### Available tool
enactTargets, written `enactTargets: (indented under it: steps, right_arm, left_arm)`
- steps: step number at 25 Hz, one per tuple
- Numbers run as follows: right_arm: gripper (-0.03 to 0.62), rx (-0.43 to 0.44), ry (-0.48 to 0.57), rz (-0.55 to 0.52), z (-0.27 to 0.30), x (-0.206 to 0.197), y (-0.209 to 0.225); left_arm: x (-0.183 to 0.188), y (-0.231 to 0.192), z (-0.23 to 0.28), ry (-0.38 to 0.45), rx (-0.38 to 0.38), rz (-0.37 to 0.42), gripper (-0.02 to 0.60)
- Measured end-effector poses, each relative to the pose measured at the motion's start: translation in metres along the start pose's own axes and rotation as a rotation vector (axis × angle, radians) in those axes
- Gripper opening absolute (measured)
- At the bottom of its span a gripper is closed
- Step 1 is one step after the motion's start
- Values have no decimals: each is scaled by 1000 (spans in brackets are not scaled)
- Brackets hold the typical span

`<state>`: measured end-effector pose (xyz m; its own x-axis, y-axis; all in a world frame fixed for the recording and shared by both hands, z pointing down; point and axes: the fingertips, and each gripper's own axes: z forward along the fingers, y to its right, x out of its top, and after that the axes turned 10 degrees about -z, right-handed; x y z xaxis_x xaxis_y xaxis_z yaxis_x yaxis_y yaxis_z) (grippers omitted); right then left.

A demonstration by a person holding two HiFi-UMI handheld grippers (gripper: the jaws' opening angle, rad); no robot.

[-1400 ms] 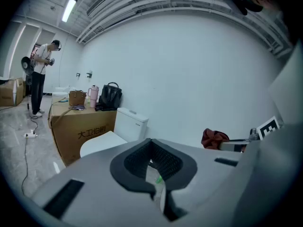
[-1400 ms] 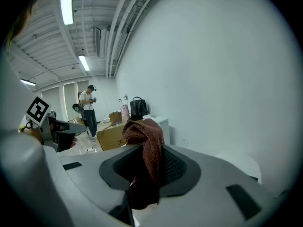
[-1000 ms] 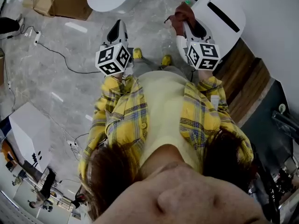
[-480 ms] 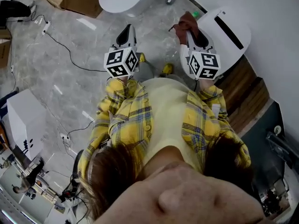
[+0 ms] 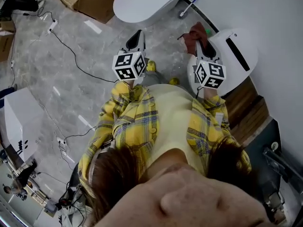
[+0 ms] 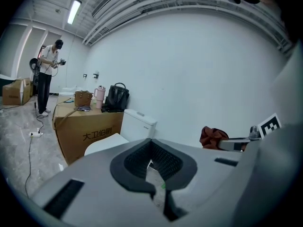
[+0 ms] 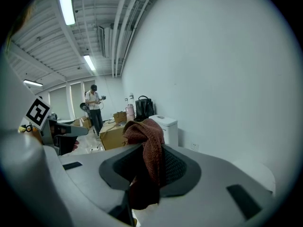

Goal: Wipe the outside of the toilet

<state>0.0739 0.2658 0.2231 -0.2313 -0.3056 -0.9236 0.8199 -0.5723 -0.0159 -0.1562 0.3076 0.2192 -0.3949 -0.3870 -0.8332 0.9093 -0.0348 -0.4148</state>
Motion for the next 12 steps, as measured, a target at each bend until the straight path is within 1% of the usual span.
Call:
enactTargets:
  steps: [5, 12]
  right_arm:
    - [122, -7, 7, -2, 33, 18, -14]
    - [122, -52, 5, 17, 73, 32, -24]
  left_arm:
    - [22, -28, 12, 5, -9, -5, 2]
    - [43, -59, 33, -13, -42, 9, 2]
